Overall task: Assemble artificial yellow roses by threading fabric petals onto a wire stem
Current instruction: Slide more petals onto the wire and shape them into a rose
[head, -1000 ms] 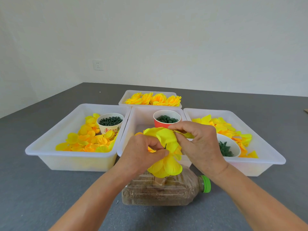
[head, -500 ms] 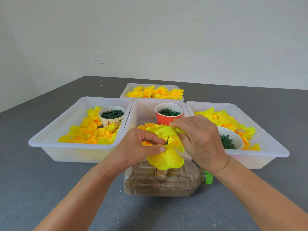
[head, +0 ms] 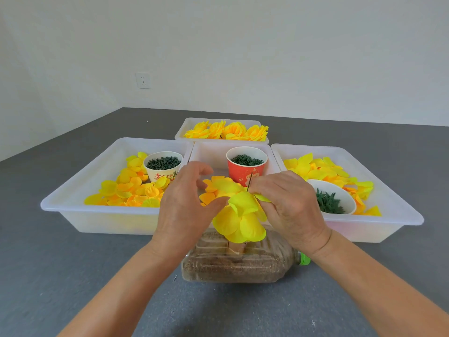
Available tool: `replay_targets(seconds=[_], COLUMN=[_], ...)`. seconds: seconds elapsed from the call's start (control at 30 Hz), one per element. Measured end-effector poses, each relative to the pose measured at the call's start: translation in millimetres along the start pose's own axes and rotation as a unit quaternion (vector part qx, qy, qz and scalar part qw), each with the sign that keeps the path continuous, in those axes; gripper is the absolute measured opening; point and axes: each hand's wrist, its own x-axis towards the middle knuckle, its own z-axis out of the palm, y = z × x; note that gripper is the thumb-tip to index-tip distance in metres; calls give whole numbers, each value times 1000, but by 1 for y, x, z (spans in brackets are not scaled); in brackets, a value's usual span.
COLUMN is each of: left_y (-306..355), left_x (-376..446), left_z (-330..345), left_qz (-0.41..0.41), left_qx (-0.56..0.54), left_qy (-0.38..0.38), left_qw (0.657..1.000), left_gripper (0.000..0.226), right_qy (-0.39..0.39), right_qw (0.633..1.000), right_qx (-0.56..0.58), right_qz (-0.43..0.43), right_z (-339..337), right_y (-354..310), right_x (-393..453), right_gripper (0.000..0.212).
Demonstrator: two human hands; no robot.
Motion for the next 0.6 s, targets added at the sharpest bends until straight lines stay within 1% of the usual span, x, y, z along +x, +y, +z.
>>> replay_targets(seconds=[0.03,0.1,0.17,0.27,0.37,0.43,0.53,0.6], left_y=[0,0,-1,-5,-8,-9,-8,-9], left_x=[0,0,0,-1,-3,-3,-5,-5], left_z=[0,0,0,0,1,0,-2,-2], left_qz=[40,112,151,186,206,211,222,231], left_qx=[15,42,60,66,75,80,84,92], left_qy=[7,14,25,31,23,15,3,3], left_qw=[999,993,986,980,975,974,971,969], left_gripper=[42,37,27,13,10,12,23,24], right_qy=[0,-2,-7,-14,-21,-25,-26,-27], right_qw=[1000,1000,1000,1000,1000,999,999,999], right_qx=[0,-2,-1,3,8,14,30,33], right_qz=[0,-3,-8,-11,-17,-20,-20,-15], right_z=[1,2,2,2,2,1,-1,-1], right_y=[-1,-1,-2,-2,-2,-2,-3,-3], right_x=[-1,-2,-4,-7,-13,-16,-18,-17], right_gripper=[12,15,18,9,8,11,19,17])
